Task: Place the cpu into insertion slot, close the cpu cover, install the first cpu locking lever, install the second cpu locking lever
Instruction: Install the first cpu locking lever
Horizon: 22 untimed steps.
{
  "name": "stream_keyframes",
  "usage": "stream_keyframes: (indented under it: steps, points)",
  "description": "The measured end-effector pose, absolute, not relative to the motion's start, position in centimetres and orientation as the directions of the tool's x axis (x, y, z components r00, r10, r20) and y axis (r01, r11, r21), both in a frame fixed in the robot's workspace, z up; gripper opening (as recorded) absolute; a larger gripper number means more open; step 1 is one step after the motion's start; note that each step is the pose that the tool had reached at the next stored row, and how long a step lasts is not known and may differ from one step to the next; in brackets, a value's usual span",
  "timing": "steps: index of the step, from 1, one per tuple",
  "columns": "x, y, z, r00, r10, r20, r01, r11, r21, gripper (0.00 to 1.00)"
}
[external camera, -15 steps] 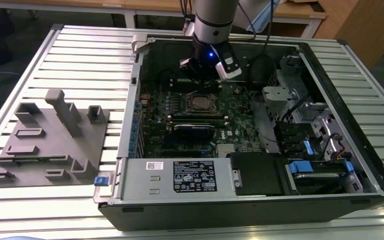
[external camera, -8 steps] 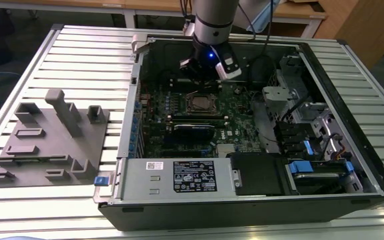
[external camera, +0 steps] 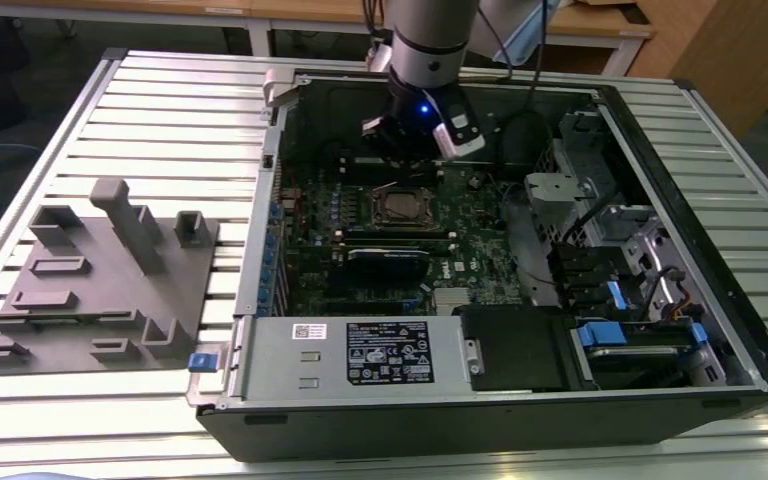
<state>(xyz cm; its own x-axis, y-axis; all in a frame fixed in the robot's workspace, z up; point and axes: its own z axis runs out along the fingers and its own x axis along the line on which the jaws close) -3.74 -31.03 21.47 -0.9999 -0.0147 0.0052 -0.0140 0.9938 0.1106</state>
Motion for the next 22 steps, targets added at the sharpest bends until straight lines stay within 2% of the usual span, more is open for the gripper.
stream_keyframes:
  steps: [22]
  points:
    - [-3.13, -30.99, 20.78, -1.000, -0.014, 0.005, -0.014, 0.996, 0.092, 0.11]
